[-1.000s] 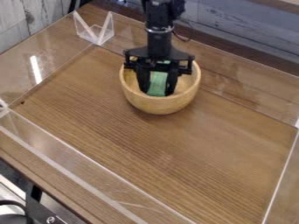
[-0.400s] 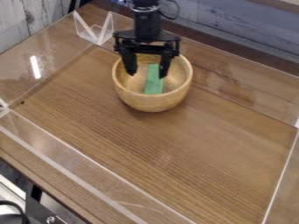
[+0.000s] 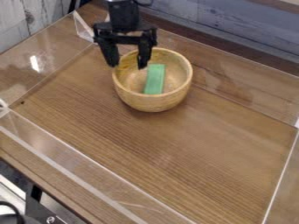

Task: Put the green block in the brown bowl

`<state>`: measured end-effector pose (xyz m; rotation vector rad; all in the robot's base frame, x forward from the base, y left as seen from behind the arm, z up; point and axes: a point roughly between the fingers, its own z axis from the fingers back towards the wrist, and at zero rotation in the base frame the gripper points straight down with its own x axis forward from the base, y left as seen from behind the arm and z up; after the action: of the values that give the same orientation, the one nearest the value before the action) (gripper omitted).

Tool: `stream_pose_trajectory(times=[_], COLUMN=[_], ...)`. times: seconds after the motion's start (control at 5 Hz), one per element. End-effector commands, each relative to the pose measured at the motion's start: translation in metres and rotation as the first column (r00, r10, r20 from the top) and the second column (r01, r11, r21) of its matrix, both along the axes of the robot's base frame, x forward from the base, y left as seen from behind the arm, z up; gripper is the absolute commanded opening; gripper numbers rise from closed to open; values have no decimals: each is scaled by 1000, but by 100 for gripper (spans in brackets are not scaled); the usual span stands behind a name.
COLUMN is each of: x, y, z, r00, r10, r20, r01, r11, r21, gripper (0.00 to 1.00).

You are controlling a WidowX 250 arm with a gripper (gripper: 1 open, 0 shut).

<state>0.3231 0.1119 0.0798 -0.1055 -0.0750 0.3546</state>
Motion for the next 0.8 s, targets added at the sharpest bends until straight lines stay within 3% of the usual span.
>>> stream_pose_trajectory(times=[0.0,0.4,0.6], x=[10,18,21], y=[19,27,22], z=[27,33,34], r00=[997,992,993], r10=[-9,85,75], r20=[74,90,91], r01=[8,-85,-75], r11=[1000,996,997], r21=[16,3,-1], gripper=[100,100,100])
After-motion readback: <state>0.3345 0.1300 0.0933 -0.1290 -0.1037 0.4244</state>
